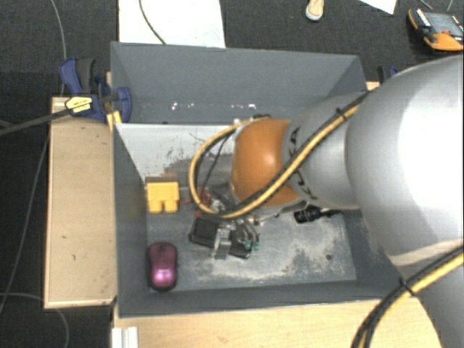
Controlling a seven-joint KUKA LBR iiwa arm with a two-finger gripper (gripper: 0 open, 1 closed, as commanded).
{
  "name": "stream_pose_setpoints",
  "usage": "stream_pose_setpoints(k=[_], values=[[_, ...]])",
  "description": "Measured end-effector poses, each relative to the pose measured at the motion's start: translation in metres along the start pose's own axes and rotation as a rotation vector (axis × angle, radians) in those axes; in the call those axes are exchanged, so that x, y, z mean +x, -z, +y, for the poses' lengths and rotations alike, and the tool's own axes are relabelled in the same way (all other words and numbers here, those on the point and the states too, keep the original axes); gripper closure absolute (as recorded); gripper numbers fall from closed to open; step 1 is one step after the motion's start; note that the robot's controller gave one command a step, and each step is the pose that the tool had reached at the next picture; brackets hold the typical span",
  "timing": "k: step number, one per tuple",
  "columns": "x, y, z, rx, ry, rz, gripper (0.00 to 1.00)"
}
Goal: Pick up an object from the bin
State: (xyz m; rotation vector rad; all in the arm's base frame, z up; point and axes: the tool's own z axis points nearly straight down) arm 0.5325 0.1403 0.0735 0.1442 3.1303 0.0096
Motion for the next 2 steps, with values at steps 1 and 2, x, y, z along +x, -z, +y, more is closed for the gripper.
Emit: stream_pose_setpoints(k=[1, 2], values=[[0.0, 0.01, 0.0, -0.001, 0.001, 0.0, 1.0], [0.001, 0.041, 0.0, 0.001, 0.002, 0.004, 1.0]])
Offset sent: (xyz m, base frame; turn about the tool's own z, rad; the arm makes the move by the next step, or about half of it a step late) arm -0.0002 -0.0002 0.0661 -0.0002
